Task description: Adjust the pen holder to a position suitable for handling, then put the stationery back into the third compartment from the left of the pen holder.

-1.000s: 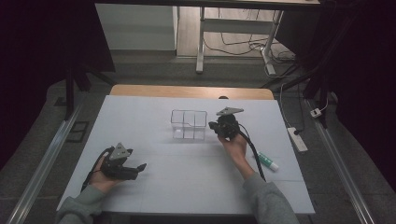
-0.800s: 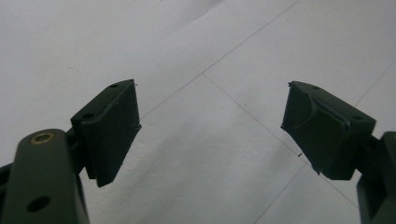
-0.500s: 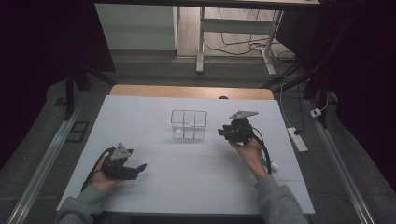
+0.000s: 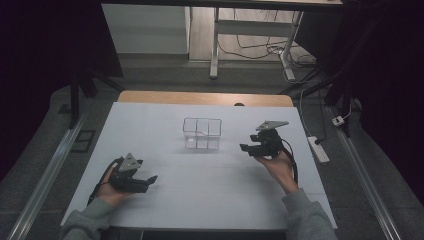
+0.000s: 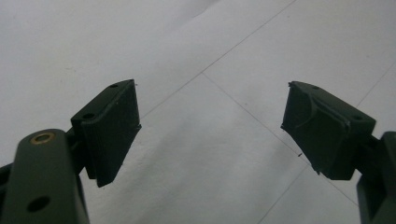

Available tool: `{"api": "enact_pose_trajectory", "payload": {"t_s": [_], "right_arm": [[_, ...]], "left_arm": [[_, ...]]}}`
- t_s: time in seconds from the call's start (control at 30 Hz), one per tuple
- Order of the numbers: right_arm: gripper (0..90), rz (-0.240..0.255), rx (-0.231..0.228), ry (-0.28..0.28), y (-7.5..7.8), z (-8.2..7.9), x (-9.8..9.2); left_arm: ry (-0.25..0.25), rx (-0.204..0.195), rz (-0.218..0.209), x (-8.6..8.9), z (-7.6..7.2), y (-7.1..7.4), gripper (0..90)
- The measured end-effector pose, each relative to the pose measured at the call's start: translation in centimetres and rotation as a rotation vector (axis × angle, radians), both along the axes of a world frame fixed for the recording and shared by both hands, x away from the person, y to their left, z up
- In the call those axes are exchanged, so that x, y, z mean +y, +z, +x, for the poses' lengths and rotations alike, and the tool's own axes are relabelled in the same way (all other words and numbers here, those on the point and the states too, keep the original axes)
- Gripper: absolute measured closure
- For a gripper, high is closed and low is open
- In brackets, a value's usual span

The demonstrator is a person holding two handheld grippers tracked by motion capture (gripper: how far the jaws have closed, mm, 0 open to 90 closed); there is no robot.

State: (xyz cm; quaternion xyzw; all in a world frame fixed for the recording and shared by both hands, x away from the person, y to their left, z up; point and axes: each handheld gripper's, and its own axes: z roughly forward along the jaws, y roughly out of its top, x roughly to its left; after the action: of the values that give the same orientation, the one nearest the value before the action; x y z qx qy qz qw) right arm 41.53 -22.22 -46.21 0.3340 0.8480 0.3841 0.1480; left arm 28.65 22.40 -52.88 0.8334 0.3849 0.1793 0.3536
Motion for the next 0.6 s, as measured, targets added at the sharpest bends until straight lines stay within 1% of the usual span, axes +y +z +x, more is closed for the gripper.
{"api": "enact_pose_trajectory", "payload": {"t_s": [0.33,0.4,0.6], "right_arm": [[36.6,-0.014,-0.003,-0.013,0.6,-1.5,-1.9],[36.0,-0.015,-0.010,-0.021,0.6,-1.7,-2.3],[35.6,-0.016,-0.004,-0.036,0.8,-2.1,-3.5]], "left_arm": [[-0.003,-0.001,0.002,-0.1,0.1,0.0,18.7],[-0.003,-0.003,0.002,-0.1,0.0,0.0,18.6],[-0.004,-0.001,0.004,-0.1,0.1,0.0,18.6]]}}
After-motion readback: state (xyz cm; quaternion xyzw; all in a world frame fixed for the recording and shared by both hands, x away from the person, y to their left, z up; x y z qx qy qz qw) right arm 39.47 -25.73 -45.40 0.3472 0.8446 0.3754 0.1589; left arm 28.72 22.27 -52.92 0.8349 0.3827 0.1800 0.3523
